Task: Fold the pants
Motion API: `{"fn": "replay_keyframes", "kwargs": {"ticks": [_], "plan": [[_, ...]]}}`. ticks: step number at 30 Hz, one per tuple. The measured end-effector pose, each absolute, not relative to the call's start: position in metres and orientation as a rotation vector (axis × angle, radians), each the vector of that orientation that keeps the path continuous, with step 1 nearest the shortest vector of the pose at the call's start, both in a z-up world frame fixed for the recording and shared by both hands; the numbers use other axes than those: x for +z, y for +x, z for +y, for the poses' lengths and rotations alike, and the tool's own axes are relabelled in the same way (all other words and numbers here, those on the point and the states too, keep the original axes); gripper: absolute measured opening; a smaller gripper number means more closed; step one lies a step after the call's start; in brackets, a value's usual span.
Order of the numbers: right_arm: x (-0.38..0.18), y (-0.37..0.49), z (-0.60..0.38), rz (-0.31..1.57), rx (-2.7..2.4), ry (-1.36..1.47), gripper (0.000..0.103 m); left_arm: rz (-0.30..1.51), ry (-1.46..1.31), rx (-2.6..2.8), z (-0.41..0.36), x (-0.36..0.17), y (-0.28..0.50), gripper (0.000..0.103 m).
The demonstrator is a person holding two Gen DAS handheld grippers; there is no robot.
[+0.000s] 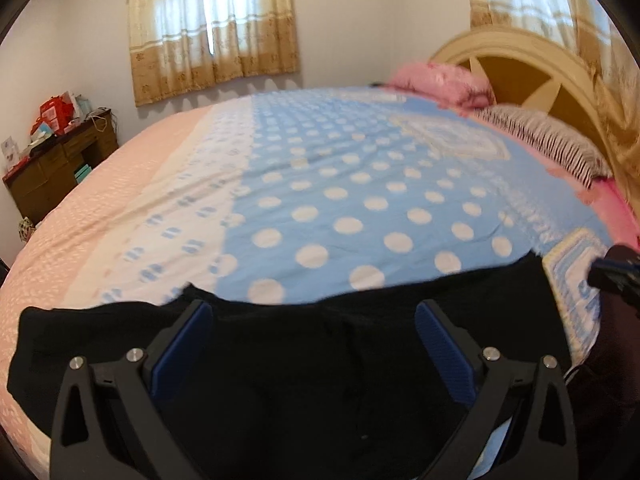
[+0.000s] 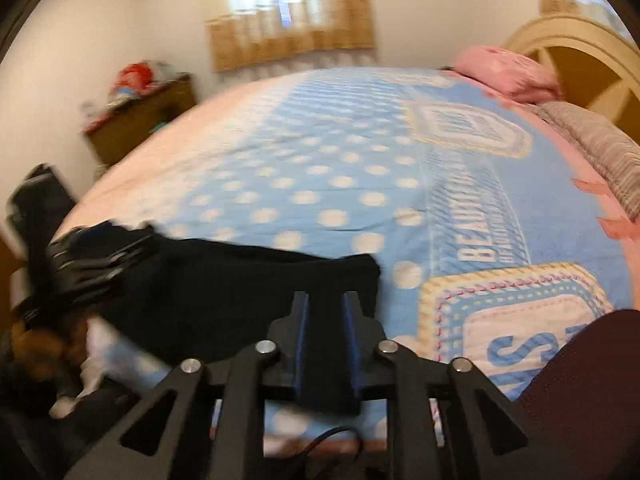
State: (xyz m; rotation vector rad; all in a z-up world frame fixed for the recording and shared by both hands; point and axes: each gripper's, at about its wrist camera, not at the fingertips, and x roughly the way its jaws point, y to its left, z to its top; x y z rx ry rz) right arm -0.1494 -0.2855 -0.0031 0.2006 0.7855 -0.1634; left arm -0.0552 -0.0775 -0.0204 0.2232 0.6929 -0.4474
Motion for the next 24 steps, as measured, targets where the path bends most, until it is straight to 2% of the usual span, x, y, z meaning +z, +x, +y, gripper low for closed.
{"fn": "replay_keyframes", "kwargs": {"ticks": [2, 5, 7, 11, 16, 20, 24], "plan": [[-0.021, -0.129, -0.288, 0.778, -0.164, 0.241, 0.014, 0.716, 0.255, -0.406, -0.084, -0.032, -0.052, 0.091], [-0.048, -0.106, -0.287, 0.807, -0.292, 0.181, 0.014, 0.776, 0.268, -0.364, -0.086, -0.051, -0.047, 0.087], [-0.074, -0.092, -0.294, 0.837, -0.328, 0.225, 0.014, 0.821, 0.255, -0.356, -0.083, -0.063, -0.042, 0.089], [-0.077, -0.094, -0.294, 0.761, -0.357, 0.215, 0.014, 0.806, 0.225, -0.345, -0.078, -0.068, -0.041, 0.100], [-0.061, -0.110, -0.290, 0.701, -0.330, 0.252, 0.014, 0.815, 0.189, -0.396, -0.060, -0.056, -0.038, 0.100], [-0.039, -0.123, -0.258, 0.570, -0.239, 0.246, 0.014, 0.747, 0.117, -0.323, -0.006, -0.036, -0.033, 0.099], [-0.039, -0.112, -0.207, 0.576, -0.010, 0.275, 0.014, 0.690, 0.032, -0.130, 0.077, -0.021, -0.029, 0.099]]}}
